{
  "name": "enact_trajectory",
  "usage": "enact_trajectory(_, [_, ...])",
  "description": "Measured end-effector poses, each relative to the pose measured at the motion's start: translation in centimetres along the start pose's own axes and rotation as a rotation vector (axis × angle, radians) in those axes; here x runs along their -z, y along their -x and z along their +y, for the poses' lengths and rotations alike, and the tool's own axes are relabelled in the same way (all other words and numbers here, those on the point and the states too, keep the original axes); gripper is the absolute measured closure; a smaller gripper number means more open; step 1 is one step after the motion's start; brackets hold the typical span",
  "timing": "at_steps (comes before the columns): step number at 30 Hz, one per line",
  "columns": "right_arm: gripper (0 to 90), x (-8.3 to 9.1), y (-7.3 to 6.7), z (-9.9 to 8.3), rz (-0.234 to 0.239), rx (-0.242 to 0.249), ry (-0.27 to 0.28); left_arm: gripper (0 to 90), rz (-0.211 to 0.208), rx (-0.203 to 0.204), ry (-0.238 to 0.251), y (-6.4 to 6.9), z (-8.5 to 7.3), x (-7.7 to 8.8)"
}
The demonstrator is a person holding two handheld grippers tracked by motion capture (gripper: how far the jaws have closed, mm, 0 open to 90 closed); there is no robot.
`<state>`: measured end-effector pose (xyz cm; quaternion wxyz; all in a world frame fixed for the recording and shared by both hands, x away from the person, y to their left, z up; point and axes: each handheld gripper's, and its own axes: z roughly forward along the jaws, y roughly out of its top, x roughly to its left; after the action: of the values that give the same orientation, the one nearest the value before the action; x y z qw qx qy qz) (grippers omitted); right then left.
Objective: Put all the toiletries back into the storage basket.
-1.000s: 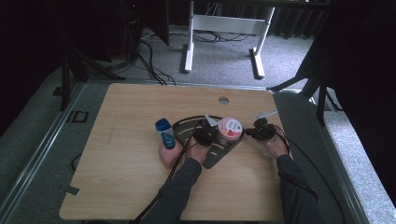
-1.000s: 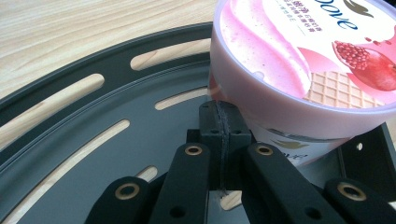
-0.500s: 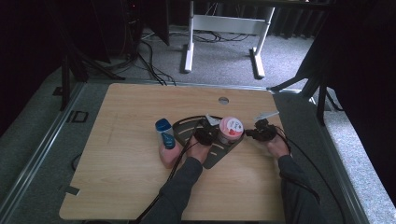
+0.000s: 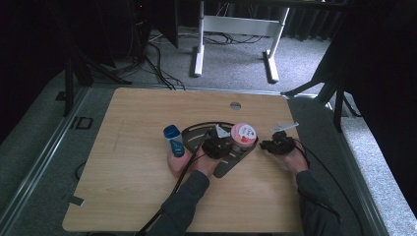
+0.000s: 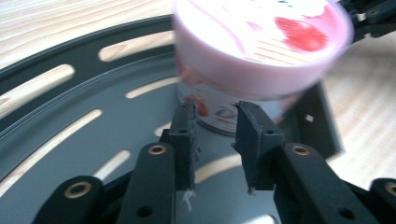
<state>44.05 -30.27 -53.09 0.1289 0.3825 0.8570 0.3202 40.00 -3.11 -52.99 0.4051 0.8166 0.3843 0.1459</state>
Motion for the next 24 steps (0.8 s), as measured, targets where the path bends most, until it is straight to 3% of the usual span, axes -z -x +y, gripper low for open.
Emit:
enact_trajectory(2, [73.9, 0.3, -0.3, -0.6, 0.022, -0.011, 0.027, 67.1, -0.008, -0.011, 0.001, 0.2, 0.0, 0.2])
enact_trajectory(3, [72.9, 0.4, -0.5, -0.9, 0.033, -0.012, 0.034, 66.6, -0.037, -0.014, 0.015, 0.3, -0.1, 0.7])
enact_trajectory(10, [66.6, 0.9, -2.0, -2.2, 0.036, -0.021, 0.065, 60.7, -0.092, -0.039, 0.015, 1.2, -0.3, 1.8])
enact_trajectory(11, [65.4, 1.0, -2.3, -2.4, 0.037, -0.023, 0.070, 59.9, -0.119, -0.037, 0.016, 1.5, -0.4, 2.1])
enact_trajectory(16, [58.0, 1.3, -3.5, -3.3, 0.041, -0.031, 0.098, 58.5, -0.157, -0.030, 0.015, 2.0, -0.6, 2.6])
enact_trajectory(17, [56.7, 1.3, -3.7, -3.5, 0.040, -0.030, 0.096, 59.2, -0.181, -0.031, 0.016, 2.1, -0.7, 2.9])
enact_trajectory(24, [48.8, 1.6, -4.7, -4.4, 0.000, -0.019, 0.096, 55.0, -0.224, -0.031, 0.019, 2.5, -1.0, 3.7])
